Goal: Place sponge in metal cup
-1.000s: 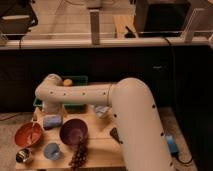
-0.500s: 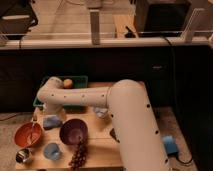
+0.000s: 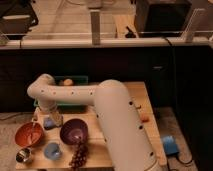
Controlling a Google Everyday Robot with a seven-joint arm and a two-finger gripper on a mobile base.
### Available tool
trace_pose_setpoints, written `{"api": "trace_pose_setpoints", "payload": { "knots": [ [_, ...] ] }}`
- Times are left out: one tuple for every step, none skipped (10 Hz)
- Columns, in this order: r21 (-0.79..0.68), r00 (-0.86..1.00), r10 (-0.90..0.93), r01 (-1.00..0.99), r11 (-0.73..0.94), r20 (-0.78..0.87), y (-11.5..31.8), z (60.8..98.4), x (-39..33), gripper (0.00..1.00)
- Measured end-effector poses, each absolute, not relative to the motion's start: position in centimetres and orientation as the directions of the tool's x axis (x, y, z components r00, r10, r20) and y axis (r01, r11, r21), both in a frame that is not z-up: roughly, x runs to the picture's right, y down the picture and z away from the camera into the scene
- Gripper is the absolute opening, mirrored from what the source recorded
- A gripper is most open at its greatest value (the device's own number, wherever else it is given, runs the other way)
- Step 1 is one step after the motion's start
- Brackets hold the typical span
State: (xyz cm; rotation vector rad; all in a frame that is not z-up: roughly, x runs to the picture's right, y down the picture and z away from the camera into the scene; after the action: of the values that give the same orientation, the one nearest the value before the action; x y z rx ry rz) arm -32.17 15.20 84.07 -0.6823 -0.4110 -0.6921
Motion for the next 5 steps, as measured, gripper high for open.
{"api": "trace_pose_setpoints", "payload": {
  "knots": [
    [-0.451, 0.707, -0.415, 0.694, 0.561, 0.572, 15.4, 84.2, -32.0, 0.80],
    [-0.458, 0.699, -0.391, 0.699, 0.549, 0.599, 15.9, 84.4, -31.9, 0.80],
    [-0.456, 0.691, -0.378, 0.704, 0.544, 0.616, 16.5, 84.6, -31.7, 0.80],
    [-0.450, 0.687, -0.369, 0.705, 0.549, 0.626, 16.9, 84.9, -31.2, 0.80],
    [-0.440, 0.681, -0.361, 0.706, 0.556, 0.637, 17.7, 85.6, -30.4, 0.80]
  ]
}}
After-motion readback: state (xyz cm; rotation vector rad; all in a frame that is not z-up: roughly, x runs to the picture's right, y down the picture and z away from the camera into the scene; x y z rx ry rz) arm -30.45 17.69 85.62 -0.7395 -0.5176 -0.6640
